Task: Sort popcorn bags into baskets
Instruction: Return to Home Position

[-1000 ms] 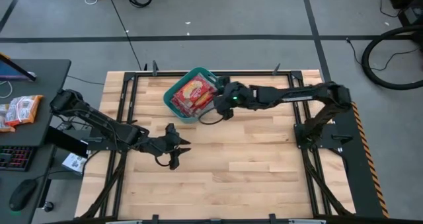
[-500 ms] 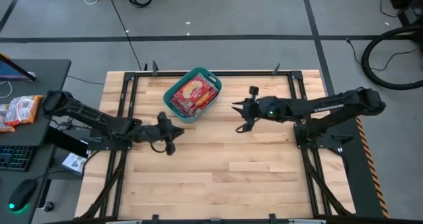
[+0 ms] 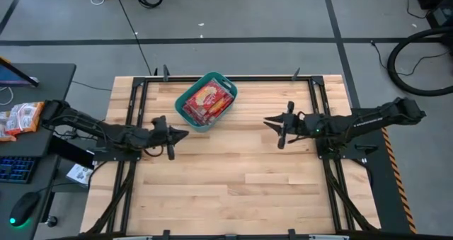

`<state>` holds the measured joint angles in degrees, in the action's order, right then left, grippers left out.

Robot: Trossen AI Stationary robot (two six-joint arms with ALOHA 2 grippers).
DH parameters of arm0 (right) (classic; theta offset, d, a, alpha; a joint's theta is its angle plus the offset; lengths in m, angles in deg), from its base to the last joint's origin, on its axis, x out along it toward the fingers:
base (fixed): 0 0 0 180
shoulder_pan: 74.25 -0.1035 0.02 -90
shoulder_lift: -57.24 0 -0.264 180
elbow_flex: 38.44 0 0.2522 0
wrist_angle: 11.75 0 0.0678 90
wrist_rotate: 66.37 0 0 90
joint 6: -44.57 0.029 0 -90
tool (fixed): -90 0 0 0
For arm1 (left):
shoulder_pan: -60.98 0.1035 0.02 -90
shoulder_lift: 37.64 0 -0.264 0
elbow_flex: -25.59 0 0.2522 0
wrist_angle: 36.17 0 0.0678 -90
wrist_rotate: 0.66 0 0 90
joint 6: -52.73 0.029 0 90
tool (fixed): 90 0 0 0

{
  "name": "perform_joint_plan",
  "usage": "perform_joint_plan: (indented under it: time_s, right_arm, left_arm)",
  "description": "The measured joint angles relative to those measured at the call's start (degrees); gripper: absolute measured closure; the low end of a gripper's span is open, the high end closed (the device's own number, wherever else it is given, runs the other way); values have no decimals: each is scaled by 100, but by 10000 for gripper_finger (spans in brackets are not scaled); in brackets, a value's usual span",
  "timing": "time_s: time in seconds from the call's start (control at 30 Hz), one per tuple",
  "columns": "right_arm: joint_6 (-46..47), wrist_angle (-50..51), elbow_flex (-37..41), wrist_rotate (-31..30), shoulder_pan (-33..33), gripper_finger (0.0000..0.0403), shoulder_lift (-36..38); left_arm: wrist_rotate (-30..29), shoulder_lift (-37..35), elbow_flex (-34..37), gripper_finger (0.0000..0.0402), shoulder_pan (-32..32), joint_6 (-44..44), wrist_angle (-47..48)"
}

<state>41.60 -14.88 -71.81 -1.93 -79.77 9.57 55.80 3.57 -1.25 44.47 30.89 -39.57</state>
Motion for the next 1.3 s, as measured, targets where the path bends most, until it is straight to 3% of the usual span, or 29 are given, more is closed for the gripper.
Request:
perform_joint_plan:
  time_s: [0.3,0.63,0.77,1.0,1.2,1.3]
  right_arm:
    - [463,10,702,552,99,330,1346]
    - [822,68,1566,1216,417,330,2916]
    - [868,586,1608,1356,532,330,3525]
    - [904,1626,1608,1368,570,330,4713]
    - [927,1755,1593,1394,570,330,4767]
    - [740,1585,1593,1681,570,330,4759]
  left_arm:
    - [-535,-563,163,395,-194,186,110]
    - [-995,-688,163,397,-304,304,417]
    - [-1132,-785,163,398,-283,344,615]
    - [-1450,-1585,175,398,-285,367,1254]
    - [-1474,-2401,859,399,-296,471,837]
    - [-1473,-2781,1256,399,-301,535,504]
